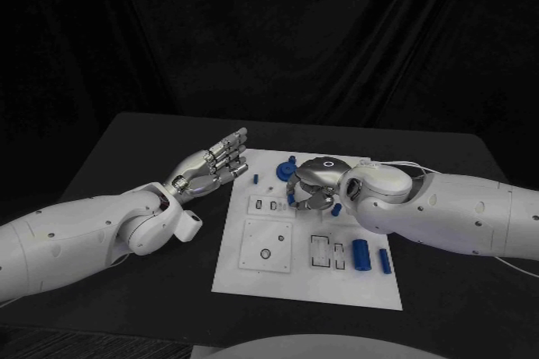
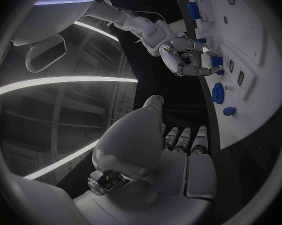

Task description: Assemble the parts on the task board

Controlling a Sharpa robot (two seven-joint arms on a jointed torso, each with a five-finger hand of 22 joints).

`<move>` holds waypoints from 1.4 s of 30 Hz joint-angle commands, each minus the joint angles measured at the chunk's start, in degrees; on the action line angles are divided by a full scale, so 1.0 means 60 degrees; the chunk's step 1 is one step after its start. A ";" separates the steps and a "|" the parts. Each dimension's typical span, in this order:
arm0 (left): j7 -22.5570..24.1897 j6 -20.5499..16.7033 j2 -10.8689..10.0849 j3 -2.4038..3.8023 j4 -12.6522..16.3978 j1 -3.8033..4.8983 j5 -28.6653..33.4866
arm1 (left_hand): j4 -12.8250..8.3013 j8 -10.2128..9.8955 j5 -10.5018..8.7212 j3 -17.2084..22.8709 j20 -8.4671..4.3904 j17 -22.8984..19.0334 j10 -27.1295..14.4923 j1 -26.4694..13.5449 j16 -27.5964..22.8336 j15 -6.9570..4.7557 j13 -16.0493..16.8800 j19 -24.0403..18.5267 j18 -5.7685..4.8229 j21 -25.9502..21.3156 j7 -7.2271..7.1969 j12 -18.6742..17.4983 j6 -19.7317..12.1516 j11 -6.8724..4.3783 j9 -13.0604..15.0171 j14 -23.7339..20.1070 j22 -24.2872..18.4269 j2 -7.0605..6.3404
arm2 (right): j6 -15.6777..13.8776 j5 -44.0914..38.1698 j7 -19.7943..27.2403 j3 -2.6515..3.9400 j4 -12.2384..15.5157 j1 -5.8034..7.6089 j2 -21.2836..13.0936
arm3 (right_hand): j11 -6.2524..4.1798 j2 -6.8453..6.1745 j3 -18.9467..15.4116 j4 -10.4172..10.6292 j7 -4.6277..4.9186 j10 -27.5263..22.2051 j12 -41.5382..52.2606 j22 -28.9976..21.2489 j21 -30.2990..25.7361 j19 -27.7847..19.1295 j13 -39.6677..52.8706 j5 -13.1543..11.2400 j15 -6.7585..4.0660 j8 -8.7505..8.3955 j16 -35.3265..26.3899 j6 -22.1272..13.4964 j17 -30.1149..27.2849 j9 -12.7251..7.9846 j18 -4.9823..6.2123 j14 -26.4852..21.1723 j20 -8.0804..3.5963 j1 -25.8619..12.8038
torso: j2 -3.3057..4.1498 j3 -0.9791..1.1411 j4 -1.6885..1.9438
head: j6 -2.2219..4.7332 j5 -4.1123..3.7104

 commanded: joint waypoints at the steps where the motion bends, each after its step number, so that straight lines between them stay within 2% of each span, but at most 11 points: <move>1: 0.0098 0.0115 0.0022 0.0008 0.0012 -0.0014 0.0004 | -0.0028 0.0008 0.0040 0.0053 0.0071 -0.0010 0.0002 0.0059 -0.0035 0.0056 -0.0009 -0.0009 0.0063 0.0018 0.0033 -0.0033 0.0004 0.0076 0.0004 0.0013 0.0008 0.0071 | 0.0226 -0.0094 -0.0219 -0.0006 -0.0019 -0.0056 0.0018 | 0.0125 -0.0115 0.0032 -0.0008 0.0056 0.0682 0.0000 0.1607 -0.0105 -0.0038 0.1966 -0.0438 0.0084 -0.0211 0.0003 -0.0235 -0.0031 -0.0103 -0.0143 0.0571 0.0098 -0.0217 | -0.0006 -0.0007 0.0001 | 0.0000 -0.0002; 5: 0.0096 0.0114 0.0032 0.0008 0.0009 -0.0015 0.0004 | -0.0042 0.0009 0.0035 0.0067 0.0078 -0.0010 0.0002 0.0056 -0.0035 0.0064 -0.0009 -0.0016 0.0062 0.0013 0.0039 -0.0033 0.0008 0.0087 0.0006 0.0013 0.0003 0.0076 | 0.0259 -0.0094 -0.0217 -0.0006 -0.0022 -0.0068 0.0032 | 0.0169 -0.0209 -0.0078 -0.0061 0.0107 0.0669 -0.0009 0.1597 -0.0162 -0.0051 0.1951 -0.1373 0.0125 -0.0432 -0.0001 -0.0435 -0.0088 -0.0169 -0.0133 0.0556 0.0142 -0.0339 | -0.0011 -0.0013 0.0000 | 0.0004 -0.0006; 14: 0.0071 0.0131 0.0048 0.0008 -0.0018 -0.0018 0.0004 | -0.0046 0.0010 0.0036 0.0071 0.0078 -0.0010 0.0002 0.0054 -0.0035 0.0066 -0.0009 -0.0027 0.0060 0.0005 0.0041 -0.0033 0.0010 0.0090 0.0006 0.0013 -0.0004 0.0076 | 0.0303 -0.0095 -0.0136 -0.0005 -0.0033 -0.0075 0.0045 | 0.0172 -0.0319 -0.0375 -0.0040 0.0098 0.0673 0.0006 0.1593 -0.0198 -0.0049 0.1962 -0.2300 0.0133 -0.0633 0.0024 -0.0646 -0.0131 -0.0207 -0.0127 0.0544 0.0161 -0.0562 | -0.0015 -0.0010 -0.0010 | -0.0019 0.0015; 23: 0.0065 0.0129 0.0038 0.0008 -0.0022 -0.0020 0.0004 | -0.0052 0.0008 0.0034 0.0077 0.0080 -0.0010 0.0002 0.0051 -0.0035 0.0069 -0.0009 -0.0025 0.0058 0.0006 0.0046 -0.0033 0.0000 0.0094 0.0005 0.0013 -0.0002 0.0078 | 0.0135 -0.0095 -0.0023 -0.0005 -0.0025 -0.0076 -0.0008 | 0.0190 -0.0372 -0.0609 0.0021 0.0120 0.0623 -0.0053 0.1574 -0.0298 -0.0072 0.1888 -0.2838 0.0149 -0.0995 0.0016 -0.1237 -0.0204 -0.0408 -0.0113 0.0527 0.0173 -0.0614 | -0.0006 0.0001 -0.0002 | -0.0025 -0.0001; 29: 0.0055 0.0101 -0.0018 0.0008 0.0036 -0.0021 0.0004 | -0.0055 0.0009 0.0034 0.0080 0.0080 -0.0010 0.0002 0.0050 -0.0035 0.0071 -0.0009 -0.0022 0.0058 0.0009 0.0047 -0.0033 0.0004 0.0096 0.0005 0.0013 0.0000 0.0078 | -0.0729 -0.0095 0.0408 -0.0003 0.0161 -0.0059 -0.0226 | 0.0184 -0.0527 -0.0753 0.0265 0.0102 0.0579 -0.0106 0.1570 -0.0335 -0.0070 0.1819 -0.3171 0.0145 -0.1080 0.0013 -0.1839 -0.0262 -0.0705 -0.0107 0.0515 0.0173 -0.0581 | -0.0008 -0.0001 -0.0017 | 0.0019 0.0069; 34: 0.0037 -0.0090 -0.0223 0.0012 0.0412 0.0003 0.0004 | -0.0147 0.0004 0.0020 0.0127 0.0142 -0.0010 0.0002 0.0030 -0.0035 0.0150 -0.0009 -0.0006 0.0052 0.0019 0.0102 -0.0033 -0.0035 0.0183 0.0000 0.0013 0.0009 0.0049 | -0.1874 -0.0095 0.0891 0.0000 0.0594 0.0236 -0.0661 | 0.0133 -0.0883 -0.0794 0.0945 0.0026 0.0201 -0.0579 0.1437 -0.0870 -0.0250 0.1269 -0.3266 0.0122 -0.1033 -0.0316 -0.2293 -0.0691 -0.1058 -0.0012 0.0413 0.0147 -0.0231 | -0.0014 0.0007 -0.0018 | 0.0036 0.0061; 37: 0.0005 -0.0246 -0.0327 0.0014 0.0597 0.0069 0.0004 | -0.0215 0.0014 -0.0089 0.0127 0.0214 -0.0010 0.0002 -0.0024 -0.0035 0.0201 -0.0009 0.0032 0.0066 0.0045 0.0166 -0.0033 0.0004 0.0265 0.0009 0.0013 0.0030 -0.0024 | -0.2254 -0.0095 0.1074 0.0000 0.0875 0.0525 -0.0984 | 0.0123 -0.1135 -0.0913 0.1585 -0.0006 -0.0019 -0.0865 0.1373 -0.1163 -0.0340 0.0951 -0.3297 0.0103 -0.1046 -0.0539 -0.2568 -0.0976 -0.1318 0.0026 0.0338 0.0142 0.0136 | -0.0016 0.0012 -0.0023 | 0.0081 0.0106; 39: -0.0113 -0.0435 -0.0415 0.0015 0.0757 0.0138 0.0004 | -0.0205 0.0025 -0.0184 0.0130 0.0257 -0.0010 0.0002 -0.0086 -0.0035 0.0214 -0.0009 0.0063 0.0078 0.0067 0.0213 -0.0033 0.0054 0.0291 0.0018 0.0013 0.0047 -0.0019 | -0.2340 -0.0090 0.1197 0.0000 0.1071 0.0766 -0.1264 | 0.0131 -0.1130 -0.0937 0.1628 0.0000 -0.0156 -0.1032 0.1277 -0.1549 -0.0479 0.0769 -0.3341 0.0120 -0.1068 -0.0782 -0.2823 -0.1260 -0.1477 0.0087 0.0236 0.0156 0.0206 | -0.0023 0.0016 -0.0028 | 0.0102 0.0106; 40: -0.0225 -0.0544 -0.0471 0.0016 0.0857 0.0186 0.0004 | -0.0147 0.0030 -0.0350 0.0115 0.0308 -0.0010 0.0002 -0.0183 -0.0035 0.0237 -0.0009 0.0088 0.0086 0.0084 0.0269 -0.0033 0.0084 0.0308 0.0022 0.0013 0.0058 -0.0006 | -0.2332 -0.0076 0.1246 -0.0001 0.1155 0.0873 -0.1406 | 0.0134 -0.1116 -0.0936 0.1632 -0.0004 -0.0188 -0.1068 0.1250 -0.1659 -0.0522 0.0733 -0.3357 0.0126 -0.1082 -0.0836 -0.2979 -0.1316 -0.1562 0.0103 0.0204 0.0163 0.0226 | -0.0022 0.0015 -0.0028 | 0.0112 0.0081; 41: -0.0371 -0.0646 -0.0529 0.0016 0.0962 0.0256 0.0005 | 0.0081 0.0038 -0.0846 0.0020 0.0355 -0.0010 0.0002 -0.0399 -0.0035 0.0257 -0.0009 0.0110 0.0088 0.0098 0.0372 -0.0033 0.0125 0.0273 0.0029 0.0013 0.0068 -0.0003 | -0.2323 -0.0054 0.1281 -0.0001 0.1232 0.0975 -0.1550 | 0.0129 -0.1120 -0.0949 0.1640 -0.0017 -0.0201 -0.1080 0.1239 -0.1708 -0.0542 0.0721 -0.3398 0.0126 -0.1088 -0.0821 -0.3066 -0.1290 -0.1614 0.0109 0.0200 0.0167 0.0213 | -0.0021 0.0013 -0.0023 | 0.0118 0.0064; 42: -0.0499 -0.0711 -0.0568 0.0017 0.1033 0.0329 0.0005 | 0.0081 0.0038 -0.0846 0.0020 0.0355 -0.0010 0.0002 -0.0399 -0.0035 0.0257 -0.0009 0.0110 0.0088 0.0098 0.0372 -0.0033 0.0125 0.0273 0.0029 0.0013 0.0068 -0.0003 | -0.2318 -0.0032 0.1299 -0.0002 0.1286 0.1046 -0.1660 | 0.0127 -0.1119 -0.0952 0.1642 -0.0021 -0.0215 -0.1096 0.1227 -0.1756 -0.0560 0.0702 -0.3411 0.0127 -0.1085 -0.0841 -0.3067 -0.1313 -0.1621 0.0116 0.0190 0.0168 0.0207 | -0.0021 0.0011 -0.0020 | 0.0126 0.0050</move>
